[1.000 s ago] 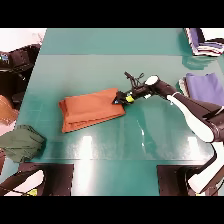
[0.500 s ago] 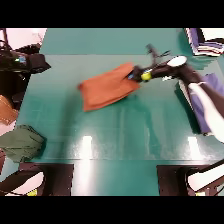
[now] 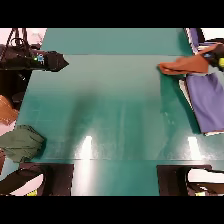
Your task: Fold the shirts.
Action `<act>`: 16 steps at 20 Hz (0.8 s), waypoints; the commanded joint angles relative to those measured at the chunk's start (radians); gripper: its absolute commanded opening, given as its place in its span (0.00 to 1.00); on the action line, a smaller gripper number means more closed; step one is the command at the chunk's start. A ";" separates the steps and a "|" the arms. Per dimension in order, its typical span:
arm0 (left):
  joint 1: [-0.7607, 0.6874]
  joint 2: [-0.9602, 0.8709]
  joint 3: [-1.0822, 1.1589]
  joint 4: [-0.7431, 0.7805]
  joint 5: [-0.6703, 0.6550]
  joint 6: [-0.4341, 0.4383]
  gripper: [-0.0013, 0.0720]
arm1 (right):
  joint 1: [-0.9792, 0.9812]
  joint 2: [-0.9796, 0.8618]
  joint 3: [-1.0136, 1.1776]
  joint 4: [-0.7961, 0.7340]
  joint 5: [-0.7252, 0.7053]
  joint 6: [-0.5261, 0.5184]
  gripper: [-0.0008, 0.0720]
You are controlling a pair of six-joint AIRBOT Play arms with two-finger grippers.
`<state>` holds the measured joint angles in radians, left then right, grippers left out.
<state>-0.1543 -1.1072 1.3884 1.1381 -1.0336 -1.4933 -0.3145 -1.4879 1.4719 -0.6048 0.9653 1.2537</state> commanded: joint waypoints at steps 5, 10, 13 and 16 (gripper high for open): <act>-0.008 0.000 0.000 -0.006 0.001 -0.003 0.05 | -0.111 0.018 0.084 -0.019 -0.094 -0.003 0.03; -0.008 0.000 0.000 -0.006 0.000 -0.002 0.05 | -0.127 0.033 0.286 -0.034 -0.006 -0.008 0.03; -0.008 0.000 0.000 -0.005 0.000 0.000 0.05 | -0.140 0.097 0.311 -0.138 0.046 0.024 0.03; -0.008 0.000 0.000 -0.005 0.000 0.001 0.05 | -0.163 0.169 0.259 -0.200 0.163 0.030 0.03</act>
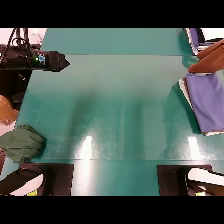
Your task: Fold the shirts.
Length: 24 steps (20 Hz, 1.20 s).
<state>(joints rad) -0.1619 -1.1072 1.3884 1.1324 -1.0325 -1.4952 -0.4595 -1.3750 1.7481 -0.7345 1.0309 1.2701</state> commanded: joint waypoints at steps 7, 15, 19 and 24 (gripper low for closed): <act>0.000 -0.001 0.000 0.001 -0.024 0.011 0.05 | -0.184 0.295 -0.455 -0.154 0.209 0.031 0.03; 0.000 -0.001 0.000 0.001 -0.027 0.011 0.05 | -0.366 0.450 -0.822 -0.470 0.301 0.050 0.95; 0.000 -0.001 0.000 0.001 -0.027 0.011 0.05 | -0.349 0.480 -0.735 -0.367 0.313 0.058 0.94; 0.000 -0.001 0.000 0.000 -0.026 0.010 0.05 | -0.046 0.486 -0.575 -0.278 0.257 0.137 0.94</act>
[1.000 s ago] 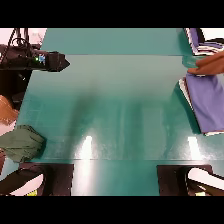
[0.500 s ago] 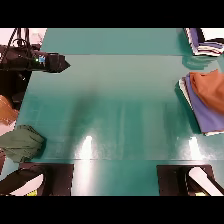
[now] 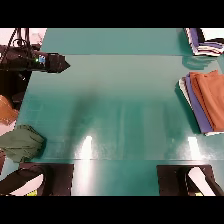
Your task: Fold the shirts.
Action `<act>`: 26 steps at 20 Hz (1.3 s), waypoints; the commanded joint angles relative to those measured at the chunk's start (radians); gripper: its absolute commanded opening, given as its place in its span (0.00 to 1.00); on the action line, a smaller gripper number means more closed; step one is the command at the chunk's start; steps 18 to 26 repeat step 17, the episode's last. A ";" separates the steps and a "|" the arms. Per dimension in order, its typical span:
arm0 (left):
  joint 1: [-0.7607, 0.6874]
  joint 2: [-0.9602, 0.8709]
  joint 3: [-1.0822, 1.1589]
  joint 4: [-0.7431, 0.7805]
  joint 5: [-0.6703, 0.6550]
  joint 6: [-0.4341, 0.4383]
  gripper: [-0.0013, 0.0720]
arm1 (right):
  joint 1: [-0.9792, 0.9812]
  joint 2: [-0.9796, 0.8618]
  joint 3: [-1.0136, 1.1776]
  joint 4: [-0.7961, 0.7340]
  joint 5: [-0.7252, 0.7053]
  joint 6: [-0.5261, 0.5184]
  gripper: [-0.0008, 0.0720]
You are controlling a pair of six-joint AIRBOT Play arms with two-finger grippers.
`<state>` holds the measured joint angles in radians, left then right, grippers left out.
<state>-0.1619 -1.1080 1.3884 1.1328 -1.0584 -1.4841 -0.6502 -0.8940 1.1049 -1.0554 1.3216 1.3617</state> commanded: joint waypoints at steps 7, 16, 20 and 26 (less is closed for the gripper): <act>0.000 0.000 0.000 -0.005 0.029 -0.002 0.05 | 0.672 -0.085 0.100 0.040 -0.061 0.044 0.30; 0.000 0.000 0.000 -0.005 0.043 -0.002 0.05 | 0.868 -0.130 0.097 0.035 -0.091 0.044 0.03; 0.000 0.000 0.000 -0.005 0.049 -0.002 0.05 | 0.868 -0.130 0.097 0.035 -0.092 0.044 0.03; 0.000 0.000 0.000 -0.005 0.049 -0.002 0.05 | 0.868 -0.130 0.097 0.035 -0.092 0.044 0.03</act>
